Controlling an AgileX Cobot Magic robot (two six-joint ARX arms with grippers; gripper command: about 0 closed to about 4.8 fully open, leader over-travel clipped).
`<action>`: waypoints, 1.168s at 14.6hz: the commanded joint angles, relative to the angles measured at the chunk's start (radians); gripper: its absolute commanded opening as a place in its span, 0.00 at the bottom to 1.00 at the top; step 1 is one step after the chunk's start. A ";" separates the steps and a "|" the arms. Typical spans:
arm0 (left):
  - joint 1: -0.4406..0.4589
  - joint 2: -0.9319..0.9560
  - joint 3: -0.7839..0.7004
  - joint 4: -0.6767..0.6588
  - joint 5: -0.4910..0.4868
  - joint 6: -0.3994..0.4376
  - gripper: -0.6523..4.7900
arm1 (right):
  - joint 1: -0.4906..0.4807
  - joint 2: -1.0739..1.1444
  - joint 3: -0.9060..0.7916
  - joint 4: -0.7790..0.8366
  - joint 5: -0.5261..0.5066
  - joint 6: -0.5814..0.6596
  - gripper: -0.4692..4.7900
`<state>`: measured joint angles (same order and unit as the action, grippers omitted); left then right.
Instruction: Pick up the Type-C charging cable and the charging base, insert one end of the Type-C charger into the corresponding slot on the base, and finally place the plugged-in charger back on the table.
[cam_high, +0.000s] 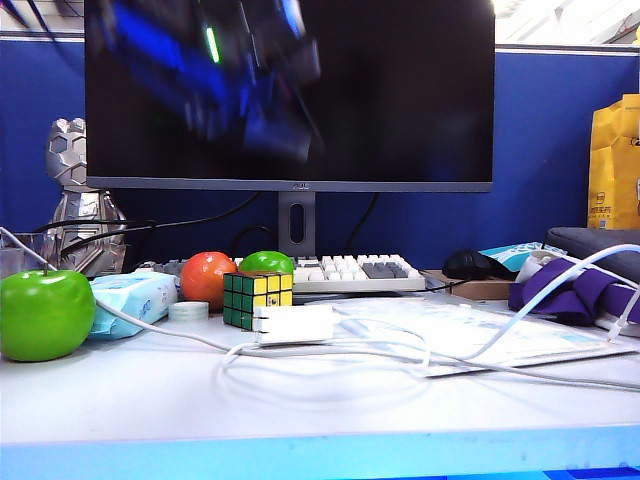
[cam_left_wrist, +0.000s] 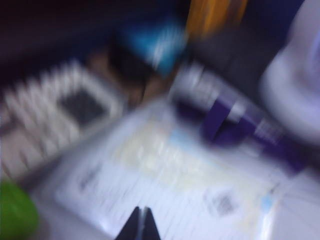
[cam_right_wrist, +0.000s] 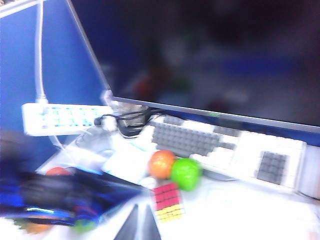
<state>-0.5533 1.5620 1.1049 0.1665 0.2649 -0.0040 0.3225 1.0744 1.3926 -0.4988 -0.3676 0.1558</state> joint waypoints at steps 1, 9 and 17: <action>-0.001 -0.207 0.004 0.004 0.001 -0.004 0.11 | 0.002 -0.039 0.006 0.010 0.046 -0.003 0.08; -0.001 -0.976 0.003 -0.589 -0.108 0.050 0.11 | 0.004 -0.582 -0.547 0.125 0.050 -0.174 0.08; 0.000 -1.292 0.002 -0.954 -0.193 0.050 0.11 | 0.004 -0.861 -1.196 0.254 0.310 0.012 0.08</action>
<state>-0.5533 0.2714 1.1065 -0.7601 0.0689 0.0513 0.3256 0.2237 0.2111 -0.2653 -0.0586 0.1619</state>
